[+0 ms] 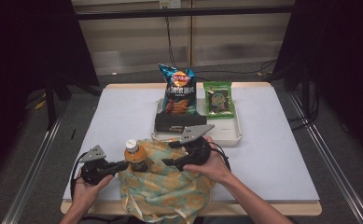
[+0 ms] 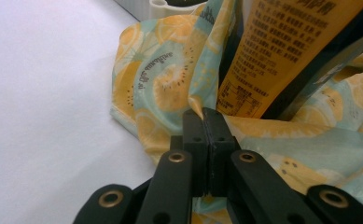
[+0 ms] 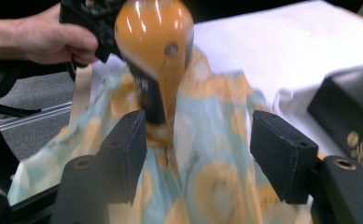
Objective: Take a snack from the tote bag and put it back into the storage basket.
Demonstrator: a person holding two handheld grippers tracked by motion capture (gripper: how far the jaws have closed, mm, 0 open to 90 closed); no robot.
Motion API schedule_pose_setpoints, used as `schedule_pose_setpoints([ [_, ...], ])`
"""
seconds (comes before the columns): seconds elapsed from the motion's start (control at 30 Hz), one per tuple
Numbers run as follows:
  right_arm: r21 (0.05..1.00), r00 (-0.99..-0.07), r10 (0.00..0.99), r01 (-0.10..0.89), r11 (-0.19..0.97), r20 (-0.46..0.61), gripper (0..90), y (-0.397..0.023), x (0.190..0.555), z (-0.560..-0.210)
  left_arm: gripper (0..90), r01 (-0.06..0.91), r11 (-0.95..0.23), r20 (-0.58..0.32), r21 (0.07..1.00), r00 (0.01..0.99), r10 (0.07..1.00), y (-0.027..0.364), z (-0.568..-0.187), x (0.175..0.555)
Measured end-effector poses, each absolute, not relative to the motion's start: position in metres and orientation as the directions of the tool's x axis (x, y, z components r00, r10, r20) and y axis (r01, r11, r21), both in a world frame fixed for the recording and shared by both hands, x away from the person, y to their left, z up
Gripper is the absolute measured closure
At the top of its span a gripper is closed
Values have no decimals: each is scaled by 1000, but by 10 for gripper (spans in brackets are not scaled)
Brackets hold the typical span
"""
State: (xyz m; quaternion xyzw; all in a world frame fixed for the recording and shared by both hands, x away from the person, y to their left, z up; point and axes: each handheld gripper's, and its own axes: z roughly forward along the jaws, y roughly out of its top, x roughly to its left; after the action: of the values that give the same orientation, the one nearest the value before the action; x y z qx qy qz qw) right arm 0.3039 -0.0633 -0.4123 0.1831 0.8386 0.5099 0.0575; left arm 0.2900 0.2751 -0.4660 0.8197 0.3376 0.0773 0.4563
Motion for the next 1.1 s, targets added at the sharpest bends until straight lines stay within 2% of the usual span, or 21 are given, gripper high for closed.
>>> schedule_pose_setpoints([
  [0.2, 893, -951, 289, 225, 390, 114, 321, -33, 316, -412, 887, 480, -353, -182, 803, 762, 622, 276, -466, 290],
  [0.47, 896, -961, 242, 219, 385, 131, 237, 3, 325, -422, 881, 478, -344, -185, 808, 760, 622, 277, -466, 290],
  [0.67, 897, -967, 228, 197, 395, 112, 247, 19, 326, -426, 881, 482, -339, -191, 808, 758, 624, 277, -466, 290],
  [0.83, 897, -971, 223, 178, 404, 92, 298, 26, 326, -430, 881, 483, -339, -194, 807, 759, 621, 278, -466, 291],
  [1.1, 891, -967, 226, 202, 407, 116, 309, 21, 327, -427, 881, 485, -328, -197, 811, 754, 626, 280, -466, 290],
])
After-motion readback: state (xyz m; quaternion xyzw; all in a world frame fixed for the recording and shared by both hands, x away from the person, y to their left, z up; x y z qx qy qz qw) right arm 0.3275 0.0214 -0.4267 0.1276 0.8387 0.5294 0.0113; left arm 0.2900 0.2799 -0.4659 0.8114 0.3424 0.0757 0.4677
